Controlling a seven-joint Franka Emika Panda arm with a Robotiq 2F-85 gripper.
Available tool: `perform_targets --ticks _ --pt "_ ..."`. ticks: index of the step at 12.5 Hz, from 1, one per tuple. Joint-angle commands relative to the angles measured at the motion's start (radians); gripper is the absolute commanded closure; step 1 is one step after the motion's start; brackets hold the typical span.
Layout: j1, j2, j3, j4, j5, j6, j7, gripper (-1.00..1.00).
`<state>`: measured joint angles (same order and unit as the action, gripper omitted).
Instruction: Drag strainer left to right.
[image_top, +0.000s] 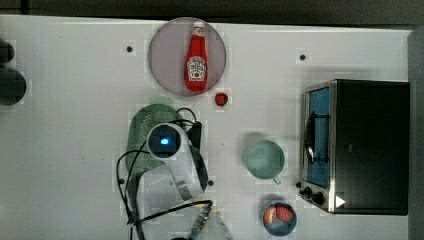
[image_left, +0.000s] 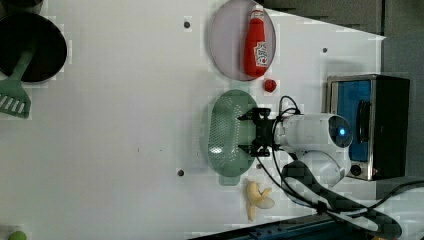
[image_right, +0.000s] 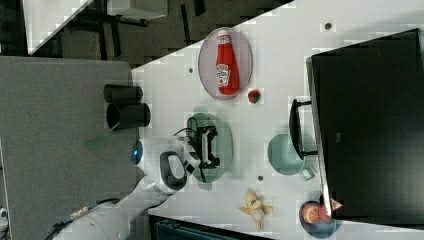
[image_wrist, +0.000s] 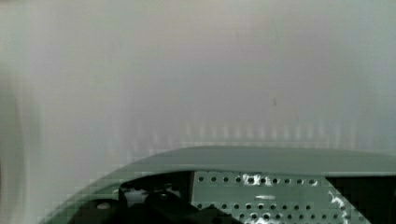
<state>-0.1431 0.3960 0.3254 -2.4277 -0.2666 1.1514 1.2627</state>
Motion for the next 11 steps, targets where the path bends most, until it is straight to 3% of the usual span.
perform_targets --ticks 1,11 --pt "-0.067 -0.032 0.006 -0.015 0.015 -0.011 -0.135 -1.00" --pt "-0.100 -0.060 -0.171 -0.018 0.015 -0.009 -0.376 -1.00"
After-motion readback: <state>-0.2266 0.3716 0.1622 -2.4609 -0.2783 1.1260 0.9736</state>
